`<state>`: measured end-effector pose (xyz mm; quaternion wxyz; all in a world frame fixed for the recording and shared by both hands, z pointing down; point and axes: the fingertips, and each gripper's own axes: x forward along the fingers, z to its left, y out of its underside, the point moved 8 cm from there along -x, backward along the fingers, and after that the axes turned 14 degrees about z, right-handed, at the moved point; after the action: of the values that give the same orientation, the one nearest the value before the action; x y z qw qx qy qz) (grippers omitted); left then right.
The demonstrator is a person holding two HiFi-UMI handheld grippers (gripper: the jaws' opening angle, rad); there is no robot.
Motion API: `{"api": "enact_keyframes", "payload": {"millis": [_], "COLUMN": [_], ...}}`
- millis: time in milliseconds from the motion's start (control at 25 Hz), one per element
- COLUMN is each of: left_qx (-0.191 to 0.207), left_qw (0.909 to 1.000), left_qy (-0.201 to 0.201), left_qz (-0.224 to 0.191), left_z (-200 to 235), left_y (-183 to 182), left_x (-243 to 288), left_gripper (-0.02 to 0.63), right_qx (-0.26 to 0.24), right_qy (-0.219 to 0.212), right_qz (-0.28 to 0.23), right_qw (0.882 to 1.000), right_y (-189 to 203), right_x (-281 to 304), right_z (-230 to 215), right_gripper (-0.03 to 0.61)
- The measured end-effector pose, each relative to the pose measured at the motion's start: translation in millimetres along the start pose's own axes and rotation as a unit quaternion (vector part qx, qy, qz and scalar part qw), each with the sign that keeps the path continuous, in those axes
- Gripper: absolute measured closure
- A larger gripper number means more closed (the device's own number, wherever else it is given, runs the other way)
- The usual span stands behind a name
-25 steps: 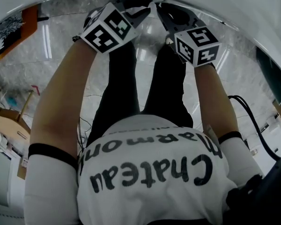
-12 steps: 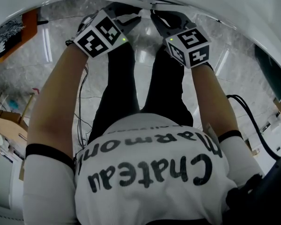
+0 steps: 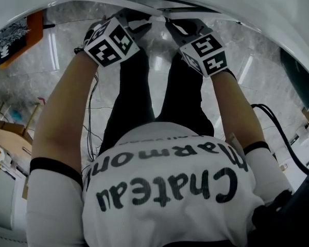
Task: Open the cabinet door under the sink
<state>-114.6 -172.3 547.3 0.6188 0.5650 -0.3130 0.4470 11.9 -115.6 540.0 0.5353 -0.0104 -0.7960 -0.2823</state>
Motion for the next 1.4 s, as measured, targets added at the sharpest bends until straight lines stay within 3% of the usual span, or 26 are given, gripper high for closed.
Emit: {"api": "enact_keyframes", "payload": {"millis": [640, 1400], "left_qx": [0.05, 0.09], "left_qw": [0.9982, 0.994], "left_qy": [-0.002, 0.008], "left_qz": [0.035, 0.062], "left_z": [-17.6, -33.0], "left_y": [15.5, 29.7], "left_x": [-1.8, -6.0], "left_gripper": [0.558, 0.558], "right_qx": [-0.034, -0.054], "right_qy": [-0.005, 0.002], "right_qz": [0.039, 0.05], "right_qw": [0.999, 0.997], "right_y": [17.1, 36.8], "right_x": [-4.5, -12.2], "right_z": [15.4, 27.8], "right_gripper": [0.54, 0.54]}}
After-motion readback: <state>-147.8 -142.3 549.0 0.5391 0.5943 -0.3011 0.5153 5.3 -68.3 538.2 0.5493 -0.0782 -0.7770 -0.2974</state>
